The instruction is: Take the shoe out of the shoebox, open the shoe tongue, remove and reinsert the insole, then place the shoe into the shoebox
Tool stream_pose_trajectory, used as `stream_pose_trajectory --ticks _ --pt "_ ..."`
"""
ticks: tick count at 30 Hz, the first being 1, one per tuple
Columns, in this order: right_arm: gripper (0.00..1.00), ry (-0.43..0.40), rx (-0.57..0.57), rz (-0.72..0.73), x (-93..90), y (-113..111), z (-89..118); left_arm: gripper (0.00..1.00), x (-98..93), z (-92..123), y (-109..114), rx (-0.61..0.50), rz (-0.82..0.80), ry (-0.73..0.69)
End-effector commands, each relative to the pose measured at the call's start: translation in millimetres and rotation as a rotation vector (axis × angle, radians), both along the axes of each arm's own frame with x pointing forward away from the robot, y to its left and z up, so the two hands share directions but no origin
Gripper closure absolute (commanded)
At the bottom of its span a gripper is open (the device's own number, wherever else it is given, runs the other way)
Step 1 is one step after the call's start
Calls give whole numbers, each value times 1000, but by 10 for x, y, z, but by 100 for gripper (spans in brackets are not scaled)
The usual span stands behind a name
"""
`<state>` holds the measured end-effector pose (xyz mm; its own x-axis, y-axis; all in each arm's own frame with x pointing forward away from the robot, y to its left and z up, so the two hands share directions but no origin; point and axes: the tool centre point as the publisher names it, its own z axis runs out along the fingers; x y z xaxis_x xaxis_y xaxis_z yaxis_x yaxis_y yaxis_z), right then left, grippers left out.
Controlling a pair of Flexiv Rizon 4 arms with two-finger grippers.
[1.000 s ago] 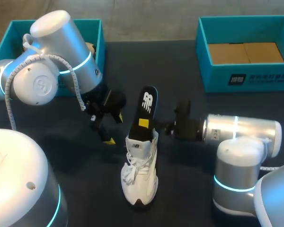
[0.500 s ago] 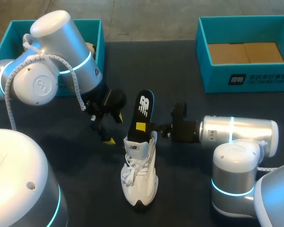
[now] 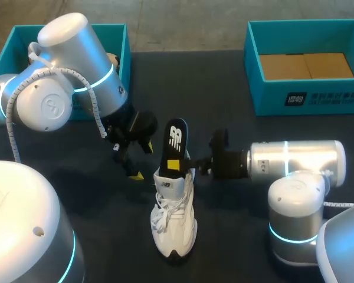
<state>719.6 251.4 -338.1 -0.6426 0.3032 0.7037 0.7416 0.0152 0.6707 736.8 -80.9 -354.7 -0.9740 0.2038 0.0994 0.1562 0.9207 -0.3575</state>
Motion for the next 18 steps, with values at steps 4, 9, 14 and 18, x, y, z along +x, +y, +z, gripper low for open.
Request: stream_pose_trajectory --ticks 4,9,14,18 --pt "100 66 -72 79 -30 50 -68 0 -8 0 0 3 1 -3" --pt "100 78 -77 99 -56 76 -91 0 -8 0 0 3 1 -3" --pt "100 86 -77 111 -96 82 -87 0 -8 0 0 3 1 -3" --pt "100 66 -59 95 -125 71 -69 0 -8 0 0 3 1 -3"
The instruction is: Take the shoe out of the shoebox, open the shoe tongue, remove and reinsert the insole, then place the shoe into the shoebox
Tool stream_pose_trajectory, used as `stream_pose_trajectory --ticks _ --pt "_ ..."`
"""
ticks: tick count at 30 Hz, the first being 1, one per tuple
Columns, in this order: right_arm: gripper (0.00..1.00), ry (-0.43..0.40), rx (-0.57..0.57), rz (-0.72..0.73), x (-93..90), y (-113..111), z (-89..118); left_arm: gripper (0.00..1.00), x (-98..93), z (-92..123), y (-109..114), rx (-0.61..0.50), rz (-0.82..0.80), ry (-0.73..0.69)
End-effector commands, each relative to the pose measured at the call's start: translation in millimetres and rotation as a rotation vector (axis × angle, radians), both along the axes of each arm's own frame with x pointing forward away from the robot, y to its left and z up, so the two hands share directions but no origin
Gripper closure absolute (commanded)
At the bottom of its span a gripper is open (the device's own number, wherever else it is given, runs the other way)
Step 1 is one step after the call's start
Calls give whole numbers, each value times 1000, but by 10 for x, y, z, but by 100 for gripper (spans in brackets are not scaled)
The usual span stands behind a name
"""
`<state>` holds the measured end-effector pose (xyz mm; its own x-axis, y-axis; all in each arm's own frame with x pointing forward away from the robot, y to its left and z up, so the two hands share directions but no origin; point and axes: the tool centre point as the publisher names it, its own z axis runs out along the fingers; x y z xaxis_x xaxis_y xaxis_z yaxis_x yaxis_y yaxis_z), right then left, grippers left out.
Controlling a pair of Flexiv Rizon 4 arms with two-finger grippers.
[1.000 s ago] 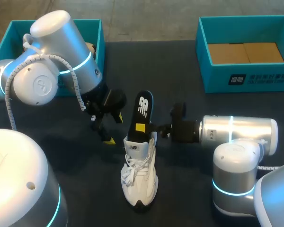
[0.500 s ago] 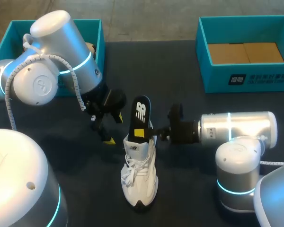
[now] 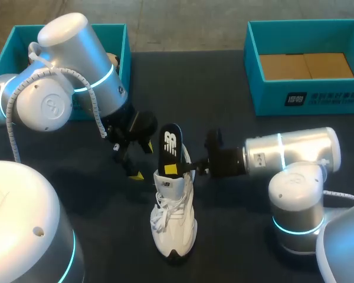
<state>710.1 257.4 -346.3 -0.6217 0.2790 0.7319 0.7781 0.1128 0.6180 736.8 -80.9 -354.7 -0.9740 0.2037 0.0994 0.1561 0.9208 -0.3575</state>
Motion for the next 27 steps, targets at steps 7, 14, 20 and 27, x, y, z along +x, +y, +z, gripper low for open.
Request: stream_pose_trajectory --ticks 7,14,20,27 --pt "62 -59 29 -31 -16 -12 85 0 -8 0 0 3 1 -3" --pt "65 -110 71 -88 50 -50 145 0 -8 0 0 3 1 -3" --pt "64 -117 94 -124 103 -67 140 0 -8 0 0 3 1 -3" --pt "66 -118 97 -136 169 -81 183 0 -8 0 0 3 1 -3"
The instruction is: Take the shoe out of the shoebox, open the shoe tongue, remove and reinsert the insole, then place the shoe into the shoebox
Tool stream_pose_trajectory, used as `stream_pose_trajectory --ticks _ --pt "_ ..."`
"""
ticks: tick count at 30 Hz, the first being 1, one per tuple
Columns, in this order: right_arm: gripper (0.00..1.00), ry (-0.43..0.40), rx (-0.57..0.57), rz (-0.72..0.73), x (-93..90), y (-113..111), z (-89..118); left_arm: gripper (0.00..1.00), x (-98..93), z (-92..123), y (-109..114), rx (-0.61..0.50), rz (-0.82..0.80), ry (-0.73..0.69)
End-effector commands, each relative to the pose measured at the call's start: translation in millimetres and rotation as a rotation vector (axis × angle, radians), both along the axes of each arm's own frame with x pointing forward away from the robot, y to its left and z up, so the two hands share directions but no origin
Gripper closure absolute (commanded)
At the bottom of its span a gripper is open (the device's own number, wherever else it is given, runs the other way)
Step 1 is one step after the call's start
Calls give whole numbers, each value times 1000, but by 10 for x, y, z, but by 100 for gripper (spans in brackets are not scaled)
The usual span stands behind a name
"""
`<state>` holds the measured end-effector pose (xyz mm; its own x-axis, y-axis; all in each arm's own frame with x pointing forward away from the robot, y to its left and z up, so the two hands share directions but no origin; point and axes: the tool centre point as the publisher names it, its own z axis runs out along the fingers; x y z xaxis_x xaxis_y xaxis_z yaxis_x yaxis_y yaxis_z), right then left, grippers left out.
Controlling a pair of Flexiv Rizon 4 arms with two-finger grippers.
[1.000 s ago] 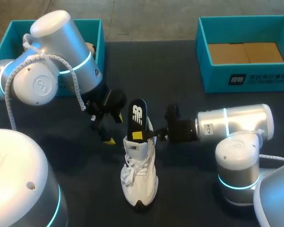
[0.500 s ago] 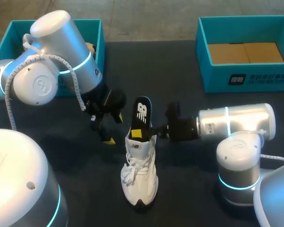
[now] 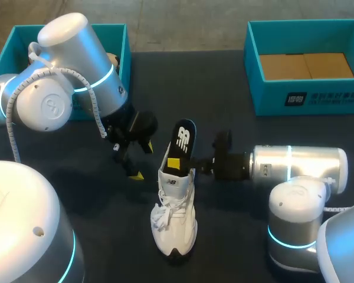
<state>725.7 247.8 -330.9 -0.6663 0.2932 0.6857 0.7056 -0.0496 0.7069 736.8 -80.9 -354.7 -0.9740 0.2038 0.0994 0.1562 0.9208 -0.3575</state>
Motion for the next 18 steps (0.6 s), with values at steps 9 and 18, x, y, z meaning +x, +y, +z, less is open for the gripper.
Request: stream_pose_trajectory --ticks 9,18 --pt "100 24 -17 7 57 18 58 0 -8 0 0 3 1 -3" --pt "100 123 -4 38 -15 3 -68 0 -8 0 0 3 1 -3"
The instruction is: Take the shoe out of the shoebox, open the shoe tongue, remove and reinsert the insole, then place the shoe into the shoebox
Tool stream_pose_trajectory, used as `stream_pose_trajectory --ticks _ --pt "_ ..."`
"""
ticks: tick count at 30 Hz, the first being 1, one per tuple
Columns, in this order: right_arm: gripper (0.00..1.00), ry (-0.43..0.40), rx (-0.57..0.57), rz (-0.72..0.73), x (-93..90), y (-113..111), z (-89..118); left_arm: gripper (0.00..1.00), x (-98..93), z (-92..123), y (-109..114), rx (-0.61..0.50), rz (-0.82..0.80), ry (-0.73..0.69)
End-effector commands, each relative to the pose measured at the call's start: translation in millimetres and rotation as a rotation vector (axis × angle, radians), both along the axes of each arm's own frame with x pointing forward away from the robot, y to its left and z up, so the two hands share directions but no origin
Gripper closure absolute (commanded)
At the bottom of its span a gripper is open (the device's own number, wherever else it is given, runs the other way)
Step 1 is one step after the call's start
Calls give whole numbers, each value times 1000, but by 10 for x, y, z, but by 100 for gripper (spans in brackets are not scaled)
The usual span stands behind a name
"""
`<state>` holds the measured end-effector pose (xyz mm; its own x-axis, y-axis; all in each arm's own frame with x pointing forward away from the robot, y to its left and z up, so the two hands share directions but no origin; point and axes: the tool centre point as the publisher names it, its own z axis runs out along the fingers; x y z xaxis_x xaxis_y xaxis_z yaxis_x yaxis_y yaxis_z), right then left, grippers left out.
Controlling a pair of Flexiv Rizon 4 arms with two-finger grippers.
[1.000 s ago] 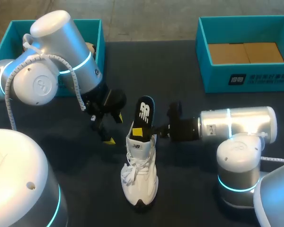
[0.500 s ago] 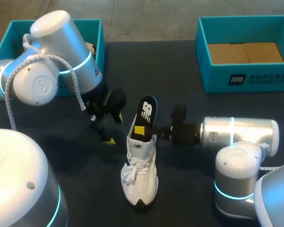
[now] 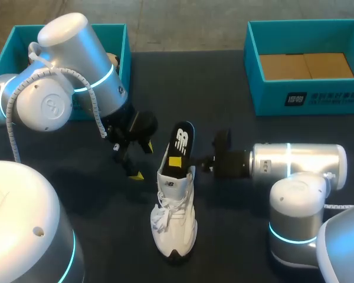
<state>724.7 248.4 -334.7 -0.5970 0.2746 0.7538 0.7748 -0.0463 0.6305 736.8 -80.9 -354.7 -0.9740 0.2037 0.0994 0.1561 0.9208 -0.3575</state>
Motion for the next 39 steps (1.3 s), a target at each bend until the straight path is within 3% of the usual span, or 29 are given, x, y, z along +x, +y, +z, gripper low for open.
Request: stream_pose_trajectory --ticks 1,9,18,23,27,29,39 --pt "100 27 -16 29 -18 0 -41 0 -8 0 -1 3 1 -3" --pt "100 61 -22 42 -145 -8 -98 0 -8 0 -1 3 1 -3" --pt "100 52 -57 92 -110 68 -74 0 -8 0 -1 3 1 -3" --pt "66 12 -69 102 -49 99 13 0 -8 0 -1 3 1 -3" --pt "55 -15 -78 89 -26 94 55 0 -8 0 -1 3 1 -3" --pt "51 -34 -79 74 -23 82 85 0 -8 0 -1 3 1 -3" --pt "55 -98 -67 -46 -28 -14 168 0 -8 0 -1 3 1 -3"
